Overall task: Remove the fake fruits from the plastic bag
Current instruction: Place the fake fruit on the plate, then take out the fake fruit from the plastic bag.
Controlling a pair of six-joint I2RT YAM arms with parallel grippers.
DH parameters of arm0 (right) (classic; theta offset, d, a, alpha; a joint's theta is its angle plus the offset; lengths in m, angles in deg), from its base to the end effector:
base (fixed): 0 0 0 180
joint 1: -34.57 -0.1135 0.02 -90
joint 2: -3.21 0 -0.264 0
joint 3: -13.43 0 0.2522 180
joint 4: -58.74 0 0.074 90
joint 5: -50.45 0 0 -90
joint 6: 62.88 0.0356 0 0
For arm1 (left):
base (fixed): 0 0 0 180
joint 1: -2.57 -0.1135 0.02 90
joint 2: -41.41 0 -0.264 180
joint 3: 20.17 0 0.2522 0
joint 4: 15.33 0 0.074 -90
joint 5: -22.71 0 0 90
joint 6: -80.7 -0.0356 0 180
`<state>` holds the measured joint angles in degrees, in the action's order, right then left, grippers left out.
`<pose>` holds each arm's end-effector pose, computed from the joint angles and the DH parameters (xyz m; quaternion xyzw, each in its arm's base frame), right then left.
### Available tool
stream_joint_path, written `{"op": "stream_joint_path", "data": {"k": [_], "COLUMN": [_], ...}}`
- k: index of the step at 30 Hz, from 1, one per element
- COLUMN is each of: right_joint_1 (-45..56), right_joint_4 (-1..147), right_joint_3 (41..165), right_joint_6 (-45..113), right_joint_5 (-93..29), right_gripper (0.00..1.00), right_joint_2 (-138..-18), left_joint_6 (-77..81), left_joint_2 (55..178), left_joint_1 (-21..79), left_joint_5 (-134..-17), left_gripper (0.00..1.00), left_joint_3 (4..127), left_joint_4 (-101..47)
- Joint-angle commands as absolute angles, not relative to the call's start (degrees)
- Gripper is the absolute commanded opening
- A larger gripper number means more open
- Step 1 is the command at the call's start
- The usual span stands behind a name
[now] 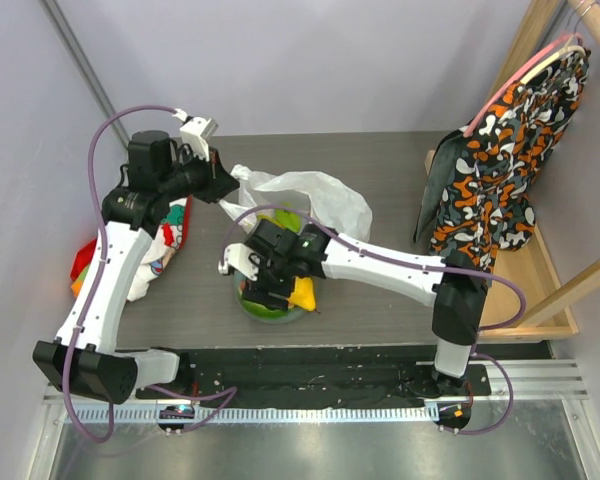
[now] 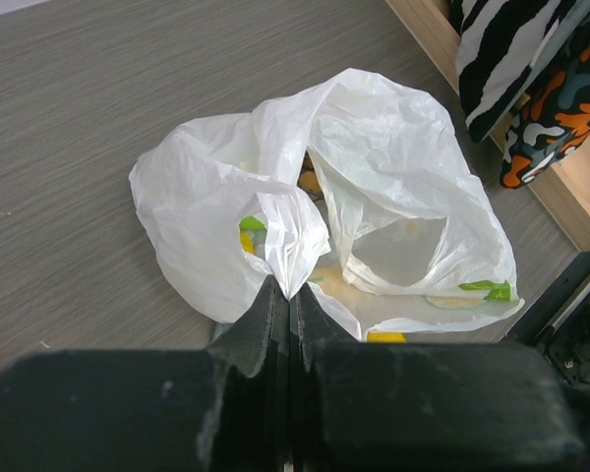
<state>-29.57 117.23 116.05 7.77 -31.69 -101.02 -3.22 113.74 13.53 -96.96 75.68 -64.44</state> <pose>0.1664 0.3544 0.2676 -0.6550 0.7074 0.1593 0.2127 0.2576 -0.0678 0.4204 0.1712 0.8114 -0.2906 0.4774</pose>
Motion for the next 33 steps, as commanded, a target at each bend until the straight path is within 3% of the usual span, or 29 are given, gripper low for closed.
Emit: {"op": "stream_joint_path", "data": {"k": [1,6,10,15,21,23,27,33], "right_joint_1": [-25.99,-16.33,-9.82,-4.72,-3.75,-3.84,-3.75,-3.75], "right_joint_4": [130.47,131.21,123.07,116.28,113.11,112.14,107.75,104.24], "right_joint_3": [126.23,134.94,130.48,127.3,133.62,135.73,136.97,139.17], "right_joint_6": [4.63,5.41,3.57,4.88,11.03,16.11,25.26,31.77], "right_joint_5": [-27.96,-20.49,-18.01,-15.29,-18.09,-20.38,-28.11,-33.66], "right_gripper": [0.71,0.61,0.49,0.37,0.31,0.33,0.56,0.69], "right_joint_2": [-95.15,-91.45,-90.13,-96.43,-107.86,-110.42,-115.08,-121.94], "left_joint_6": [-3.23,-9.11,-12.81,-13.35,-11.76,-15.08,-18.87,-26.68], "left_joint_2": [113.74,112.42,111.81,109.53,107.95,107.15,106.53,103.9], "left_joint_1": [13.12,13.21,13.21,13.21,13.21,13.21,13.21,13.12], "left_joint_5": [-98.84,-102.0,-103.85,-104.38,-102.8,-101.83,-101.74,-102.8], "left_gripper": [0.0,0.0,0.0,0.0,0.0,0.0,0.0,0.0], "left_joint_3": [78.66,79.2,78.93,76.04,70.16,67.87,63.56,60.92], "left_joint_4": [-64.67,-70.91,-77.76,-80.77,-84.01,-85.16,-87.44,-92.01]}}
